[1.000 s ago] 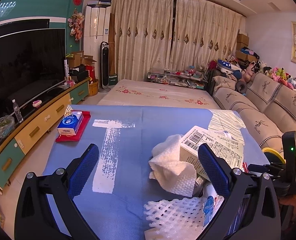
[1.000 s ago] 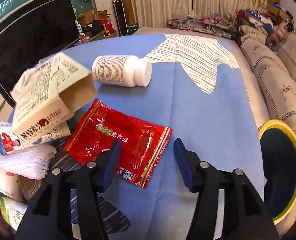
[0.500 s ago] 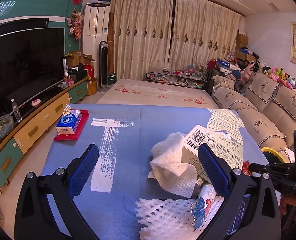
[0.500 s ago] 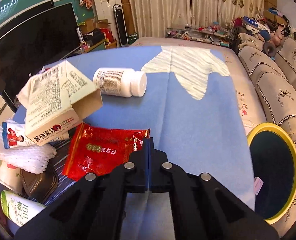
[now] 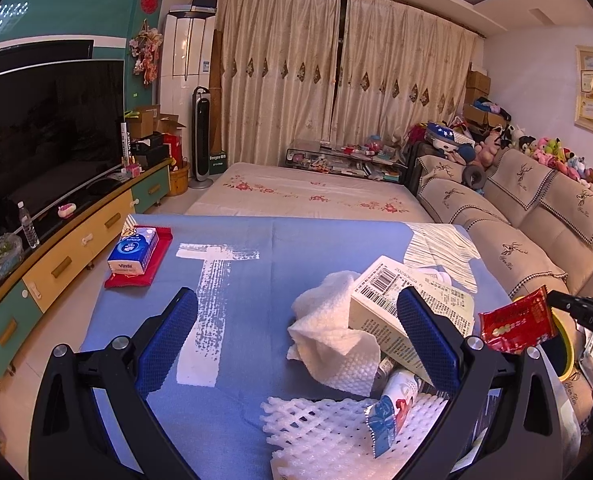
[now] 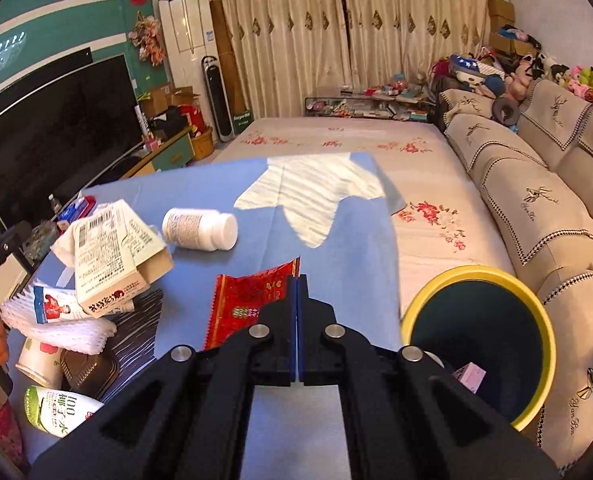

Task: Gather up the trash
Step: 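Carry the red packet to the yellow bin and open the right gripper, then grasp the coconut water bottle with the left gripper and lift it, then carry the coconut water bottle over the yellow bin and release it with the left gripper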

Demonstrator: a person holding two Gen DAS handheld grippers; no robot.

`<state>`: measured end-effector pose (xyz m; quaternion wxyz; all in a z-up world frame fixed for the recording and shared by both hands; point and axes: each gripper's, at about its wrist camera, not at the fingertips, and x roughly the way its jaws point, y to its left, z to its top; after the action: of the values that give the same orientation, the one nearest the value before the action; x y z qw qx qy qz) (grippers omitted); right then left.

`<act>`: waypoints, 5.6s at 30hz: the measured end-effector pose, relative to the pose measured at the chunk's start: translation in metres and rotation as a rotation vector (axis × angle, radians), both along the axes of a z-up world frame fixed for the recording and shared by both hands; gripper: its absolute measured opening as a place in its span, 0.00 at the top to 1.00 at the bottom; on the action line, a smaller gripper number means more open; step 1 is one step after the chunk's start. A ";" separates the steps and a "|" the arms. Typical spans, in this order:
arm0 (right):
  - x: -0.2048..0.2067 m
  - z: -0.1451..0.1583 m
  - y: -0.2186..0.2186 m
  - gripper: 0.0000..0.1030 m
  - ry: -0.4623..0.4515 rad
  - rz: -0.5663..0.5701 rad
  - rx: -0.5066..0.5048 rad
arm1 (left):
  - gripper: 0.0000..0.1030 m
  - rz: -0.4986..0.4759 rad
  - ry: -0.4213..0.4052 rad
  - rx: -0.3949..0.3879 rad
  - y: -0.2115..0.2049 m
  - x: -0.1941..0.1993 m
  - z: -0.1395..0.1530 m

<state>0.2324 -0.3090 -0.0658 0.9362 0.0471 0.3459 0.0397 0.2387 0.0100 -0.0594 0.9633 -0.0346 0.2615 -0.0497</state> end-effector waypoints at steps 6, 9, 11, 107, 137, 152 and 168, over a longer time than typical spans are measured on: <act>-0.014 0.019 -0.014 1.00 -0.049 -0.017 0.010 | 0.05 0.002 -0.022 0.007 -0.003 -0.010 0.012; -0.020 0.028 -0.020 1.00 -0.070 -0.017 0.013 | 0.05 -0.002 -0.031 0.020 -0.007 -0.015 0.018; -0.023 0.031 -0.023 1.00 -0.082 -0.018 0.012 | 0.05 -0.012 -0.033 0.029 -0.011 -0.017 0.021; -0.021 -0.075 -0.153 0.73 0.099 -0.238 0.099 | 0.21 -0.596 0.519 0.224 -0.129 -0.100 -0.073; -0.068 -0.054 -0.195 0.72 0.013 -0.330 0.091 | 0.51 -0.770 0.318 0.267 -0.280 -0.059 -0.007; -0.095 -0.070 -0.243 0.64 0.024 -0.440 0.081 | 0.51 -0.827 0.438 0.334 -0.444 0.015 -0.066; -0.102 -0.075 -0.256 0.60 0.026 -0.458 0.097 | 0.31 -0.769 0.501 0.322 -0.498 0.046 -0.099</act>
<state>0.1299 -0.5651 -0.1410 0.9129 0.1698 0.3361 -0.1577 0.2848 -0.4880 -0.1584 0.7758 0.2030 0.4834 -0.3509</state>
